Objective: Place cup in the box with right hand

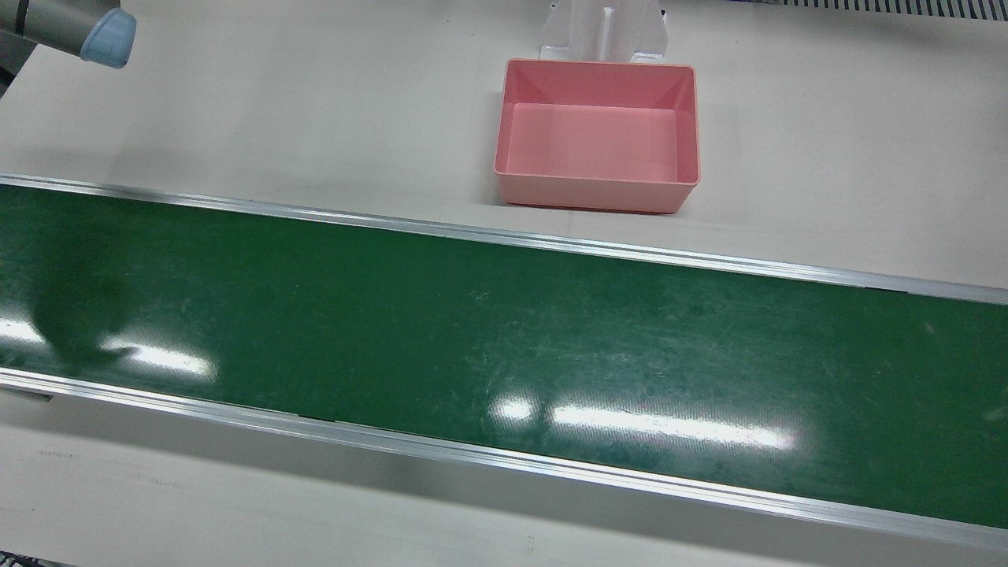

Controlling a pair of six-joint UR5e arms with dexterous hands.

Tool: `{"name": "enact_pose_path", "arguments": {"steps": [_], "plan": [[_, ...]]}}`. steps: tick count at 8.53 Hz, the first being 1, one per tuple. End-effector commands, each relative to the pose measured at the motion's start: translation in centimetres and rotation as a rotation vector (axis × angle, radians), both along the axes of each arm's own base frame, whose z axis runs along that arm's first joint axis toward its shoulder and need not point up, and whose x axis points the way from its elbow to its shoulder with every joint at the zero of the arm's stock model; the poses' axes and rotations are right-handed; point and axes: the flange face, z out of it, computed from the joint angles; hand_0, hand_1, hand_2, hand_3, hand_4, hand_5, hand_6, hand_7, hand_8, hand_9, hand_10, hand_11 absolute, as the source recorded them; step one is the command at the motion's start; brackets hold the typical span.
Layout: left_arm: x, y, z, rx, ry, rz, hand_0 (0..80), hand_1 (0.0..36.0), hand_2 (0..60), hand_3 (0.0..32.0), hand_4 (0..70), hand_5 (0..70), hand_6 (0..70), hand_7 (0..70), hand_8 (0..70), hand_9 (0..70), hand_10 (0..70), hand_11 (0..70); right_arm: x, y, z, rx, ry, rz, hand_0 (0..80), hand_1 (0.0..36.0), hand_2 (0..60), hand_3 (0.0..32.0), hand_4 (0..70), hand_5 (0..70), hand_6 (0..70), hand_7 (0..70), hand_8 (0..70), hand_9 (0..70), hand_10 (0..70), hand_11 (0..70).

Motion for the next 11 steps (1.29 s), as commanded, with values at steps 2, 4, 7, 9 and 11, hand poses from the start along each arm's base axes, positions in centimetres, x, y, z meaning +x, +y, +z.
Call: {"name": "enact_pose_path", "arguments": {"steps": [2, 4, 7, 9, 11], "plan": [[0.0, 0.0, 0.0, 0.001, 0.0, 0.0, 0.0, 0.0, 0.0, 0.0, 0.0, 0.0, 0.0, 0.0, 0.0, 0.0, 0.0, 0.0, -0.2, -0.1, 0.2, -0.004, 0.002, -0.004, 80.0, 4.3, 0.0, 0.0, 62.3, 20.1, 49.4, 70.0, 70.0, 70.0, 70.0, 70.0], [0.0, 0.0, 0.0, 0.001, 0.0, -0.001, 0.0, 0.0, 0.0, 0.0, 0.0, 0.0, 0.0, 0.0, 0.0, 0.0, 0.0, 0.0, -0.3, -0.1, 0.3, -0.006, 0.002, -0.005, 76.2, 6.9, 0.0, 0.0, 58.6, 20.2, 49.3, 70.0, 70.0, 70.0, 70.0, 70.0], [0.0, 0.0, 0.0, 0.001, 0.0, 0.0, 0.0, 0.0, 0.0, 0.0, 0.0, 0.0, 0.0, 0.0, 0.0, 0.0, 0.0, 0.0, -0.5, -0.1, 0.3, -0.006, 0.002, -0.01, 74.1, 8.0, 0.0, 0.0, 56.9, 20.2, 49.2, 70.0, 70.0, 70.0, 70.0, 70.0], [0.0, 0.0, 0.0, 0.001, 0.0, 0.0, 0.0, 0.0, 0.0, 0.0, 0.0, 0.0, 0.0, 0.0, 0.0, 0.0, 0.0, 0.0, -0.9, -0.1, 0.3, -0.006, 0.002, -0.016, 75.8, 7.2, 0.0, 0.0, 58.0, 20.1, 49.2, 70.0, 70.0, 70.0, 69.9, 70.0], [0.0, 0.0, 0.0, 0.001, 0.0, 0.0, 0.0, 0.0, 0.0, 0.0, 0.0, 0.0, 0.0, 0.0, 0.0, 0.0, 0.0, 0.0, -1.6, -0.2, 0.3, -0.007, 0.004, -0.029, 71.6, 9.2, 0.0, 0.0, 54.8, 20.1, 49.2, 70.0, 70.0, 70.0, 69.8, 70.0]]}}
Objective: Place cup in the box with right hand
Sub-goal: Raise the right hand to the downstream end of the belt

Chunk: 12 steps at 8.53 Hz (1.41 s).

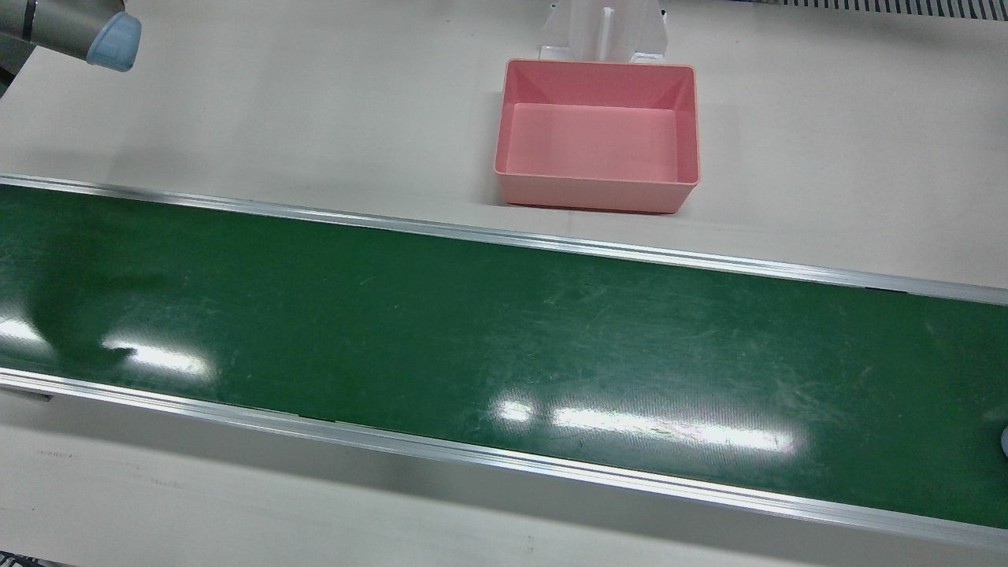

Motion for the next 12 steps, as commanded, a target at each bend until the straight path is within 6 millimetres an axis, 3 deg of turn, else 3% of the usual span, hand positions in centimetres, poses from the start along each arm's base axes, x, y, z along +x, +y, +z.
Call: {"name": "enact_pose_path", "arguments": {"steps": [1, 3, 4, 5, 6, 7, 8, 9, 10, 11, 12], "plan": [[0.0, 0.0, 0.0, 0.0, 0.0, 0.0, 0.0, 0.0, 0.0, 0.0, 0.0, 0.0, 0.0, 0.0, 0.0, 0.0, 0.0, 0.0, -0.9, -0.1, 0.2, -0.004, 0.002, -0.017, 71.4, 9.5, 0.0, 0.0, 54.8, 20.1, 49.1, 70.0, 70.0, 70.0, 69.7, 70.0], [0.0, 0.0, 0.0, 0.0, 0.0, 0.0, 0.0, 0.0, 0.0, 0.0, 0.0, 0.0, 0.0, 0.0, 0.0, 0.0, 0.0, 0.0, -1.7, -1.6, -0.8, 0.02, -0.004, -0.026, 73.3, 7.6, 0.0, 0.0, 57.3, 19.9, 49.0, 70.0, 70.0, 70.0, 69.3, 70.0], [0.0, 0.0, 0.0, 0.0, 0.0, 0.0, 0.0, 0.0, 0.0, 0.0, 0.0, 0.0, 0.0, 0.0, 0.0, 0.0, 0.0, 0.0, -3.2, -2.3, -1.5, 0.035, -0.008, -0.05, 65.9, 5.5, 0.0, 0.0, 49.3, 18.3, 46.2, 70.0, 70.0, 70.0, 64.6, 70.0], [0.0, 0.0, 0.0, 0.0, 0.0, 0.0, 0.0, 0.0, 0.0, 0.0, 0.0, 0.0, 0.0, 0.0, 0.0, 0.0, 0.0, 0.0, -3.9, -2.6, -1.8, 0.039, -0.003, -0.061, 62.5, 4.9, 0.0, 0.0, 35.1, 15.3, 34.9, 70.0, 62.9, 70.0, 50.8, 70.0], [0.0, 0.0, 0.0, 0.0, 0.0, 0.0, 0.0, 0.0, 0.0, 0.0, 0.0, 0.0, 0.0, 0.0, 0.0, 0.0, 0.0, 0.0, -4.4, -2.7, -1.8, 0.039, 0.0, -0.07, 62.3, 5.9, 0.0, 0.0, 27.2, 12.2, 25.2, 70.0, 42.4, 67.8, 36.1, 52.3], [0.0, 0.0, 0.0, 0.0, 0.0, 0.0, 0.0, 0.0, 0.0, 0.0, 0.0, 0.0, 0.0, 0.0, 0.0, 0.0, 0.0, 0.0, -4.5, -2.8, -2.0, 0.044, 0.0, -0.071, 62.1, 9.5, 0.0, 0.0, 18.3, 8.3, 15.6, 60.8, 13.6, 28.8, 16.8, 26.4], [0.0, 0.0, 0.0, 0.0, 0.0, 0.0, 0.0, 0.0, 0.0, 0.0, 0.0, 0.0, 0.0, 0.0, 0.0, 0.0, 0.0, 0.0, -5.3, -3.1, -2.4, 0.05, -0.002, -0.083, 62.2, 11.6, 0.0, 0.0, 15.9, 6.5, 10.7, 44.5, 1.6, 9.1, 6.8, 12.1], [0.0, 0.0, -0.1, 0.002, 0.0, 0.0, 0.0, 0.0, 0.0, 0.0, 0.0, 0.0, 0.0, 0.0, 0.0, 0.0, 0.0, 0.0, -6.1, -3.5, -2.9, 0.059, 0.004, -0.096, 63.4, 14.2, 0.0, 0.0, 18.0, 6.0, 9.1, 40.1, 0.8, 6.6, 1.7, 5.0], [0.0, 0.0, -0.1, 0.002, 0.0, 0.0, 0.0, 0.0, 0.0, 0.0, 0.0, 0.0, 0.0, 0.0, 0.0, 0.0, 0.0, 0.0, -6.9, -3.8, -3.2, 0.065, 0.007, -0.106, 60.6, 18.9, 1.1, 0.0, 13.0, 5.7, 7.7, 34.0, 0.5, 5.4, 0.0, 1.2], [0.0, 0.0, 0.0, 0.0, 0.0, 0.0, 0.0, 0.0, 0.0, 0.0, 0.0, 0.0, 0.0, 0.0, 0.0, 0.0, 0.0, 0.0, -7.5, -3.8, -3.4, 0.068, 0.006, -0.117, 62.0, 15.5, 0.0, 0.0, 14.2, 5.4, 6.2, 26.6, 0.2, 3.9, 0.0, 0.0], [0.0, 0.0, 0.0, 0.0, 0.0, 0.0, 0.0, 0.0, 0.0, 0.0, 0.0, 0.0, 0.0, 0.0, 0.0, 0.0, 0.0, 0.0, -7.9, -4.1, -3.7, 0.073, 0.004, -0.123, 58.5, 16.7, 0.0, 0.0, 8.7, 4.9, 5.4, 23.7, 0.0, 3.3, 0.0, 0.0]]}}
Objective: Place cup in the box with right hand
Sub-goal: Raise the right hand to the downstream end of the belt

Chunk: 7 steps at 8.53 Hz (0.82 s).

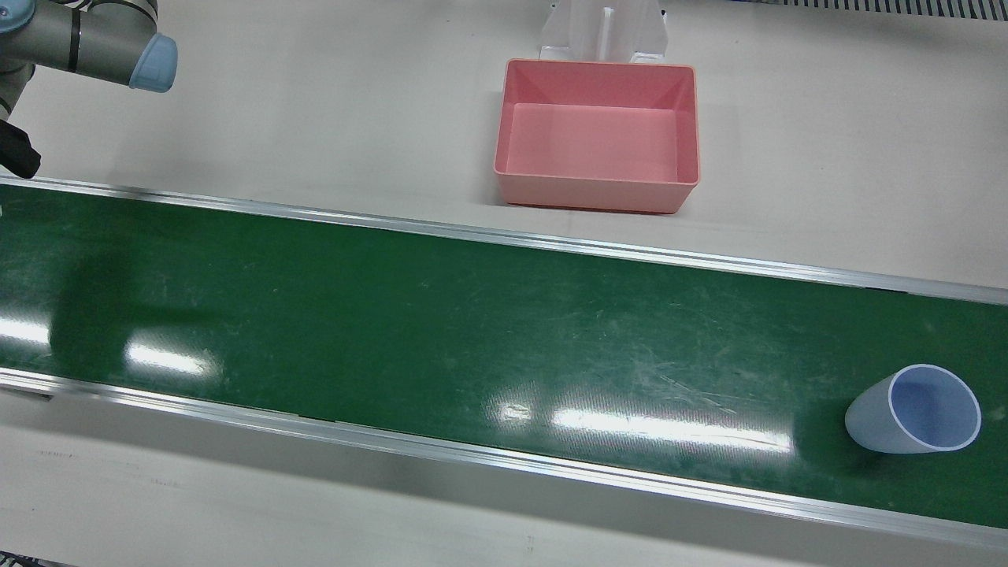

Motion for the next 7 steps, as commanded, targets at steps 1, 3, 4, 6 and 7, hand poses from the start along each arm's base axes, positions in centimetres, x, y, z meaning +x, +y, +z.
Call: {"name": "enact_pose_path", "arguments": {"steps": [1, 3, 4, 6, 7], "plan": [[0.0, 0.0, 0.0, -0.001, 0.0, 0.0, 0.0, 0.0, 0.0, 0.0, 0.0, 0.0, 0.0, 0.0, 0.0, 0.0, 0.0, 0.0, -1.8, -0.7, -1.1, 0.019, -0.004, -0.027, 59.7, 9.7, 0.0, 0.0, 14.1, 4.2, 5.4, 25.0, 0.0, 3.6, 0.0, 0.0], [0.0, 0.0, 0.0, -0.001, 0.0, 0.0, 0.0, 0.0, 0.0, 0.0, 0.0, 0.0, 0.0, 0.0, 0.0, 0.0, 0.0, 0.0, -3.0, -1.1, -1.8, 0.032, -0.009, -0.043, 56.6, 14.1, 0.0, 0.0, 9.2, 4.3, 6.3, 30.0, 0.2, 4.6, 0.0, 0.0], [0.0, 0.0, 0.0, -0.001, 0.0, 0.0, 0.0, 0.0, 0.0, 0.0, 0.0, 0.0, 0.0, 0.0, 0.0, 0.0, 0.0, 0.0, -3.0, -1.1, -1.9, 0.03, -0.009, -0.044, 59.1, 11.0, 0.0, 0.0, 14.9, 4.4, 7.0, 33.9, 0.4, 5.3, 0.0, 0.0], [0.0, 0.0, 0.0, -0.001, 0.0, 0.0, 0.0, 0.0, 0.0, 0.0, 0.0, 0.0, 0.0, 0.0, 0.0, 0.0, 0.0, 0.0, -2.7, -1.0, -2.6, 0.042, 0.04, -0.032, 58.2, 12.7, 0.0, 0.0, 13.4, 4.5, 7.4, 35.9, 0.4, 5.7, 0.0, 0.0], [0.0, 0.0, 0.0, -0.001, 0.0, 0.0, 0.0, 0.0, 0.0, 0.0, 0.0, 0.0, 0.0, 0.0, 0.0, 0.0, 0.0, 0.0, -2.0, -0.3, -3.9, 0.074, 0.122, -0.004, 58.8, 12.7, 0.0, 0.0, 14.2, 4.6, 7.5, 36.1, 0.5, 5.8, 0.0, 0.0]]}}
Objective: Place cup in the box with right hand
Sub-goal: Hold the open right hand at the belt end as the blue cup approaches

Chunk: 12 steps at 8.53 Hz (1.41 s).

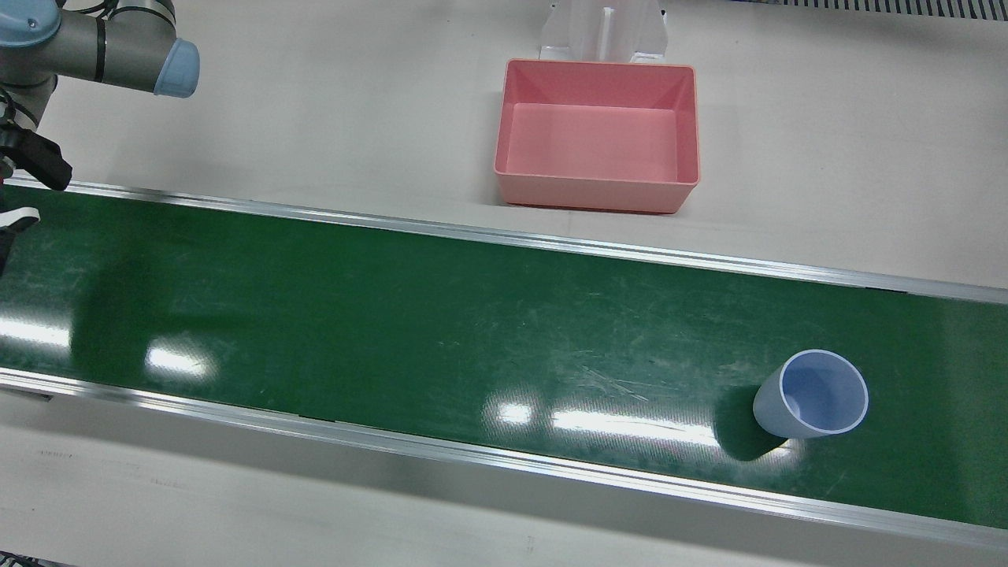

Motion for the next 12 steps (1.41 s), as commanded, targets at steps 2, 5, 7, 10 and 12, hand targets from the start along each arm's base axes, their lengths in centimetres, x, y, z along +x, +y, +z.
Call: {"name": "enact_pose_path", "arguments": {"steps": [2, 5, 7, 10, 12], "plan": [[0.0, 0.0, 0.0, 0.0, 0.0, 0.0, 0.0, 0.0, 0.0, 0.0, 0.0, 0.0, 0.0, 0.0, 0.0, 0.0, 0.0, 0.0, 1.6, 3.3, 0.6, -0.005, 0.157, 0.105, 58.3, 15.3, 1.0, 0.0, 10.8, 4.8, 6.2, 29.3, 0.2, 4.4, 0.0, 0.0], [0.0, 0.0, 0.0, 0.0, 0.0, 0.0, 0.0, 0.0, 0.0, 0.0, 0.0, 0.0, 0.0, 0.0, 0.0, 0.0, 0.0, 0.0, 0.1, 3.6, 1.9, -0.018, 0.16, 0.082, 57.4, 14.3, 0.7, 0.0, 8.7, 4.9, 5.3, 23.5, 0.0, 3.3, 0.0, 0.0], [0.0, 0.0, -0.1, 0.001, 0.0, 0.0, 0.0, 0.0, 0.0, 0.0, 0.0, 0.0, 0.0, 0.0, 0.0, 0.0, 0.0, 0.0, -0.9, 3.7, 1.9, -0.02, 0.134, 0.077, 54.6, 17.3, 3.7, 0.0, 4.6, 4.8, 5.5, 24.0, 0.1, 3.4, 0.0, 0.0], [0.0, 0.0, 0.0, 0.0, 0.0, 0.0, 0.0, 0.0, 0.0, 0.0, 0.0, 0.0, 0.0, 0.0, 0.0, 0.0, 0.0, 0.0, -0.9, 3.7, 1.9, -0.019, 0.128, 0.076, 55.9, 14.9, 2.0, 0.0, 8.5, 4.9, 6.3, 28.4, 0.2, 4.2, 0.0, 0.0], [0.0, 0.0, 0.0, 0.0, 0.0, 0.0, 0.0, 0.0, 0.0, 0.0, 0.0, 0.0, 0.0, 0.0, 0.0, 0.0, 0.0, 0.0, -1.1, 3.8, 1.9, -0.021, 0.114, 0.069, 54.8, 16.9, 4.2, 0.0, 6.3, 4.9, 6.4, 28.8, 0.2, 4.3, 0.0, 0.0]]}}
